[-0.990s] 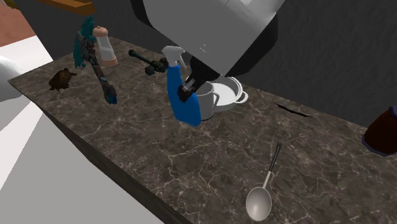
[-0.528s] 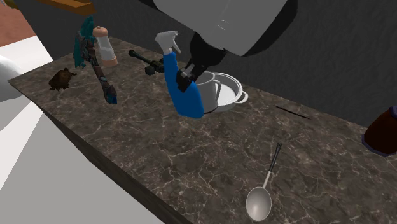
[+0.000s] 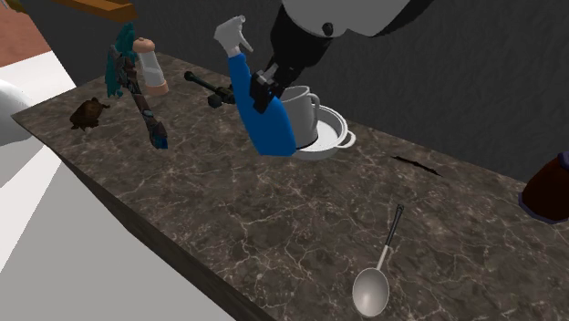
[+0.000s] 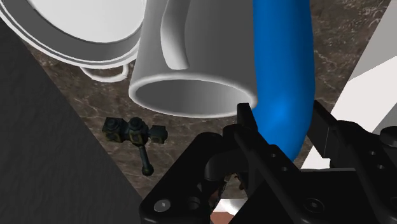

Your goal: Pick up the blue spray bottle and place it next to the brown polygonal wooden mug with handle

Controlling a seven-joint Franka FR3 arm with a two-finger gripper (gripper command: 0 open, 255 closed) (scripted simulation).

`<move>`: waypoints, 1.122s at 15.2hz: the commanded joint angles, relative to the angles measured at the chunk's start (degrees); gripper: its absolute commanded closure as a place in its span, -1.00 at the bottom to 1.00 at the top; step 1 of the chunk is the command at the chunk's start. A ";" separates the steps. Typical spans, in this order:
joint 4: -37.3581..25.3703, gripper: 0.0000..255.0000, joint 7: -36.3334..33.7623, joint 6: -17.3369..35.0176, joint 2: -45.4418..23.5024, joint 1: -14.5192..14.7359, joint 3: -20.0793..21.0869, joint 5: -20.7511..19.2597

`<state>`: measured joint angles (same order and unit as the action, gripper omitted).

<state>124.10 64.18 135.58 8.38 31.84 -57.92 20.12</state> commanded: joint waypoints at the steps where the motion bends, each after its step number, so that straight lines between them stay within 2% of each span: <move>1: -0.92 1.00 -1.44 -1.14 0.84 -0.44 0.65 -1.50; 8: -4.39 1.00 -5.48 -5.50 3.29 -1.80 2.72 -5.45; 17: -9.87 1.00 -9.06 -11.61 4.93 -2.70 4.54 -8.27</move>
<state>114.99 55.44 124.72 13.26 29.16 -53.51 12.01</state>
